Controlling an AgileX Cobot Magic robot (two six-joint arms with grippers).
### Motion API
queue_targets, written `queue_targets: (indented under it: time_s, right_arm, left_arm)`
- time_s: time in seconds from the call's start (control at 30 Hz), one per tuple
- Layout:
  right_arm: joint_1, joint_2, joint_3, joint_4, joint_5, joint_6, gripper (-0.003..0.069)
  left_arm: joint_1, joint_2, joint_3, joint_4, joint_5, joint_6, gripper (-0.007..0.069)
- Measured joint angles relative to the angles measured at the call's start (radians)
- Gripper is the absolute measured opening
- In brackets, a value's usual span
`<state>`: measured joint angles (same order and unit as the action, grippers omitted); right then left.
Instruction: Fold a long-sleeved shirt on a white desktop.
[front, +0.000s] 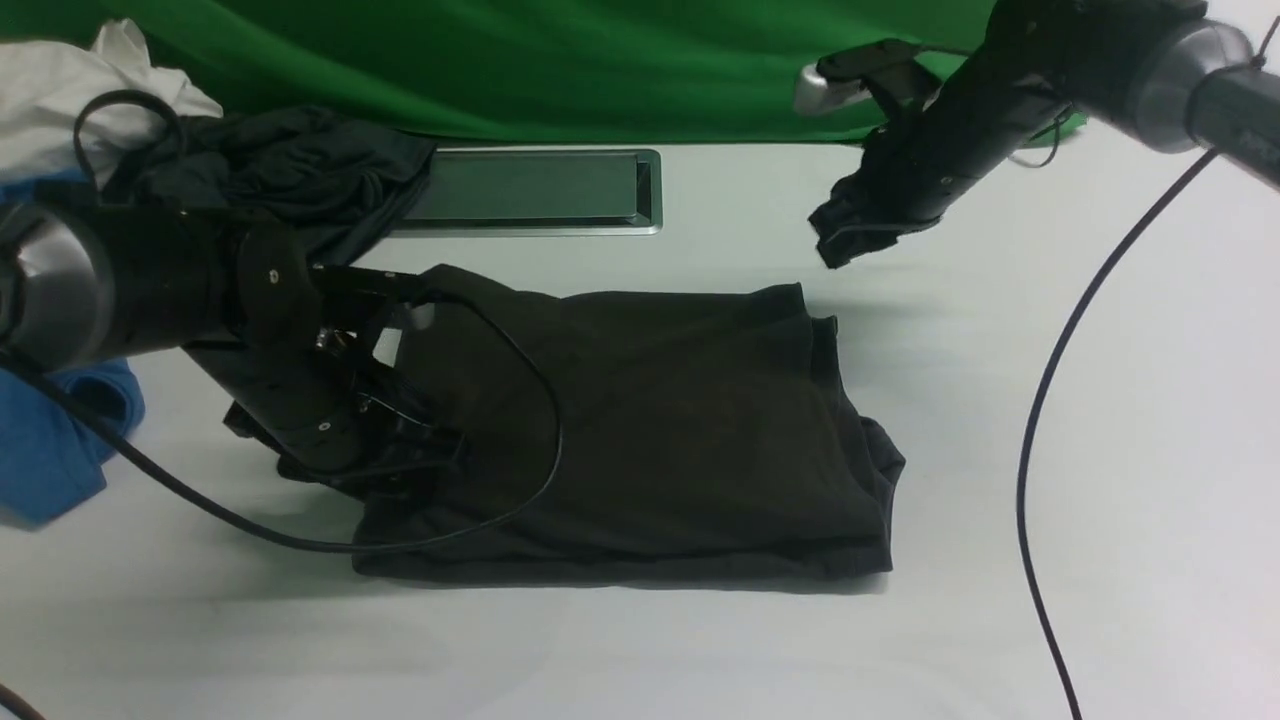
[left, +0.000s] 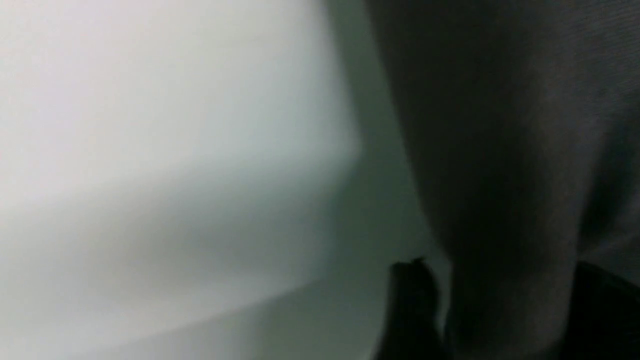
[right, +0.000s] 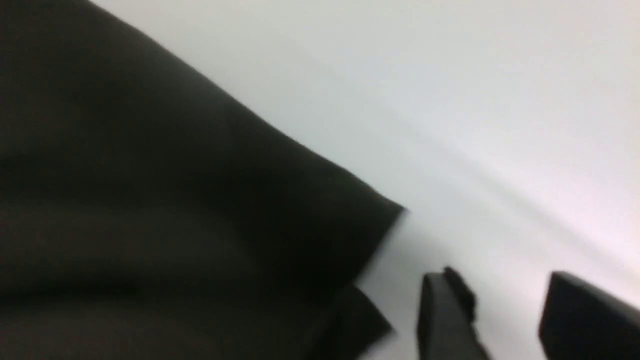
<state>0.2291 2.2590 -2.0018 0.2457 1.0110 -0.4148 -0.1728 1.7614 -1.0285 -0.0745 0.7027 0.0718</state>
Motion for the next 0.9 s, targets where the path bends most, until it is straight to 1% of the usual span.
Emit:
queue_targets:
  time_s: [0.03,0.07,0.1,0.13,0.17,0.2,0.23,0.27,0.37,0.4,0.47,0.5,0.53,0.6,0.63,0.67,0.7,0.73,0.77,0.83,0.87,0.9]
  right_arm:
    - [0.000,-0.005,0.000,-0.005,0.002,0.006,0.0297]
    - [-0.003,-0.053,0.002,-0.038,0.013,0.044,0.0330]
    - [-0.007,-0.090,0.003,-0.048,0.019,0.062,0.0342]
    - [-0.007,-0.098,0.003,-0.048,0.020,0.062,0.0344]
    - [-0.010,-0.148,0.003,-0.058,0.026,0.083,0.0352]
    - [-0.011,-0.193,0.003,-0.064,0.032,0.096,0.0355]
    - [-0.011,-0.258,0.003,-0.065,0.043,0.109,0.0357]
    - [-0.011,-0.267,0.003,-0.065,0.045,0.115,0.0357]
    - [-0.010,-0.430,0.021,-0.064,0.072,0.163,0.0357]
    - [-0.010,-0.439,0.025,-0.064,0.073,0.166,0.0357]
    - [-0.008,-0.534,0.078,-0.064,0.075,0.192,0.0357]
    - [-0.002,-0.603,0.135,-0.065,0.067,0.202,0.0351]
    - [0.006,-0.644,0.174,-0.065,0.058,0.208,0.0342]
    - [0.030,-0.756,0.296,-0.065,0.014,0.225,0.0302]
    - [0.050,-0.830,0.385,-0.065,-0.030,0.229,0.0267]
    - [0.053,-0.844,0.400,-0.065,-0.039,0.231,0.0255]
    - [0.078,-0.936,0.515,-0.065,-0.104,0.234,0.0210]
    - [0.091,-1.005,0.603,-0.064,-0.159,0.236,0.0185]
    - [0.111,-1.088,0.711,-0.062,-0.229,0.239,0.0143]
    - [0.125,-1.233,0.894,-0.061,-0.347,0.243,0.0092]
    - [0.126,-1.293,0.966,-0.062,-0.392,0.244,0.0078]
    - [0.129,-1.353,1.037,-0.065,-0.436,0.245,0.0062]
  left_arm:
    - [0.000,-0.003,0.000,0.003,0.003,-0.006,0.0457]
    - [0.000,-0.034,-0.007,0.033,0.043,-0.050,0.0542]
    - [0.000,-0.059,-0.019,0.050,0.076,-0.080,0.0589]
    - [0.000,-0.059,-0.019,0.054,0.082,-0.085,0.0598]
    - [0.001,-0.099,-0.045,0.075,0.123,-0.117,0.0640]
    - [0.001,-0.129,-0.069,0.086,0.154,-0.129,0.0662]
    - [0.001,-0.167,-0.101,0.091,0.184,-0.137,0.0679]
    - [0.001,-0.180,-0.112,0.091,0.192,-0.138,0.0680]
    - [0.002,-0.302,-0.187,0.004,0.210,-0.129,0.0692]
    - [0.002,-0.302,-0.187,0.004,0.210,-0.124,0.0692]
    - [0.002,-0.373,-0.196,-0.107,0.198,-0.055,0.0692]
    - [0.002,-0.418,-0.199,-0.186,0.200,0.013,0.0692]
    - [0.002,-0.448,-0.200,-0.230,0.206,0.045,0.0687]
    - [0.002,-0.498,-0.201,-0.272,0.228,0.081,0.0664]
    - [0.002,-0.536,-0.201,-0.277,0.264,0.092,0.0632]
    - [0.002,-0.537,-0.201,-0.277,0.264,0.093,0.0627]
    - [0.002,-0.575,-0.201,-0.269,0.309,0.100,0.0582]
    - [0.002,-0.602,-0.201,-0.259,0.338,0.100,0.0544]
    - [0.002,-0.643,-0.200,-0.244,0.372,0.096,0.0491]
    - [0.002,-0.705,-0.185,-0.233,0.409,0.078,0.0400]
    - [0.002,-0.736,-0.172,-0.232,0.420,0.067,0.0366]
    - [0.002,-0.769,-0.155,-0.231,0.428,0.052,0.0309]
